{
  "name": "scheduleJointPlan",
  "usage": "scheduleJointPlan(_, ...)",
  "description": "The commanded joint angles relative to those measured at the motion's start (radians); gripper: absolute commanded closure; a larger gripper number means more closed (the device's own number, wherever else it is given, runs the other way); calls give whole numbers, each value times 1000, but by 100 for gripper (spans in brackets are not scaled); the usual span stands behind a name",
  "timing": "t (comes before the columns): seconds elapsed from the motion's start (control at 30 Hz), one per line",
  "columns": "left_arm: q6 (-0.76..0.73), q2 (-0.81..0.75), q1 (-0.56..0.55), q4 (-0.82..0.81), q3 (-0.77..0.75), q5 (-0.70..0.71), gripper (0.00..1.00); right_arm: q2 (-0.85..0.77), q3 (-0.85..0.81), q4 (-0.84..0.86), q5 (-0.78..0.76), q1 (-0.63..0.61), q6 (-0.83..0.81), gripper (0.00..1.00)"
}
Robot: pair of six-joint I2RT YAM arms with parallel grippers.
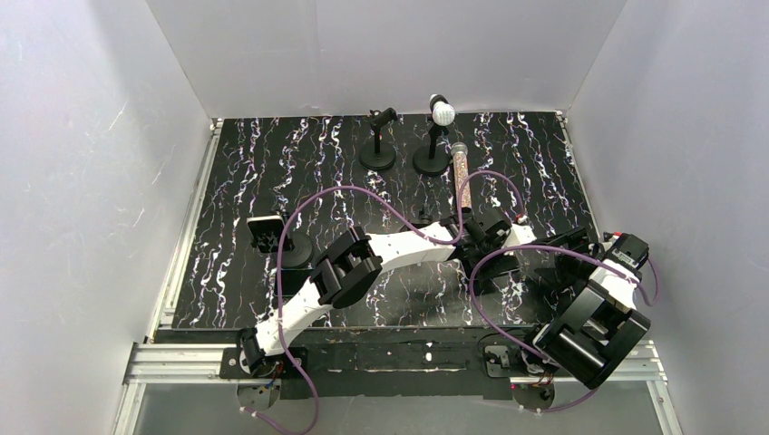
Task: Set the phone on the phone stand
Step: Pick up the phone at the center of the board.
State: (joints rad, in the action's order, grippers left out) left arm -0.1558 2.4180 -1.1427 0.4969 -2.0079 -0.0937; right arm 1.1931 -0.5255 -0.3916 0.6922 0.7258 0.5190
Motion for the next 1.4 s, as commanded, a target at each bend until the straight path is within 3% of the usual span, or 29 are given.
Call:
scheduleJointPlan(0.0,-17,-4,-5,44,25,-32,53,-15,5,23,41,5,-16,13)
scheduleJointPlan(0.07,-9,-9,-5,41,24,-26,60,-23,7,26,43,5,-16,13)
scheduleJointPlan(0.2,7,-30,-5,23,20,-10,96,-32,5,28,58,5,-9,14)
scheduleJointPlan(0.23,7,-40,-5,15,22,-6,100,-34,6,30,67,5,-8,14)
scheduleJointPlan(0.67,129,-191,42,-105,12,-63,100,-102,11,55,143,4,8,14)
scheduleJointPlan(0.9,122,-276,57,-146,-4,-17,100,-108,12,62,135,4,14,14)
scheduleJointPlan(1.37,91,-283,102,-144,-117,12,100,-117,28,92,181,5,17,15)
